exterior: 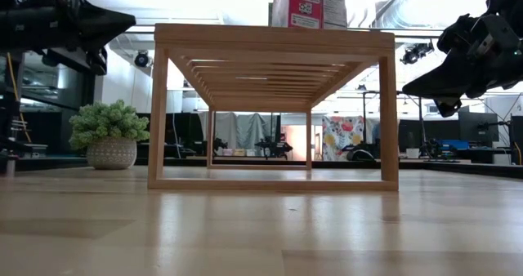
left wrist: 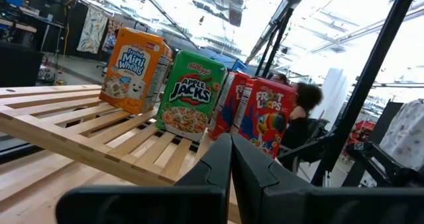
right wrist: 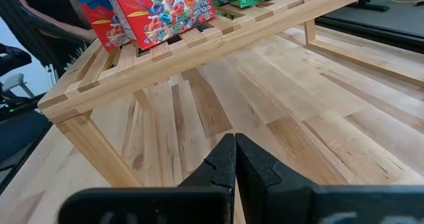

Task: Stack cereal on shelf
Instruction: Return to Home Position

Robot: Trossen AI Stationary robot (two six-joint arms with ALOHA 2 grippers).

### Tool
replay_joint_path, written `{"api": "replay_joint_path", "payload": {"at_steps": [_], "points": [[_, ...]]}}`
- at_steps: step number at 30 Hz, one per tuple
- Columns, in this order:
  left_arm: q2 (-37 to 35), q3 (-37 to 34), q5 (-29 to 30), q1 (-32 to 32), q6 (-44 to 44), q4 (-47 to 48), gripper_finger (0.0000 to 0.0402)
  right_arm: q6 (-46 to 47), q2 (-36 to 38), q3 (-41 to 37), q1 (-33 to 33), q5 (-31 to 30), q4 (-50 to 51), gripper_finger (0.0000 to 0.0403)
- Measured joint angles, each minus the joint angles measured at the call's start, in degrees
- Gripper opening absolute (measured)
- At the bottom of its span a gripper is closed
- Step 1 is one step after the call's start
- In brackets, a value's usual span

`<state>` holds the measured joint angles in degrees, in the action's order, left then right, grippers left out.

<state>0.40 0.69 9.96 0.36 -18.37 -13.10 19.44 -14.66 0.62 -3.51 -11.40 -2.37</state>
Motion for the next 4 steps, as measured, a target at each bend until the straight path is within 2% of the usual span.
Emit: {"api": "replay_joint_path", "payload": {"at_steps": [4], "points": [[0.0, 0.0, 0.0, 0.0, 0.0, 0.0, 0.0003, 0.0, 0.0, 0.0, 0.0, 0.0, 0.0, 0.0]]}}
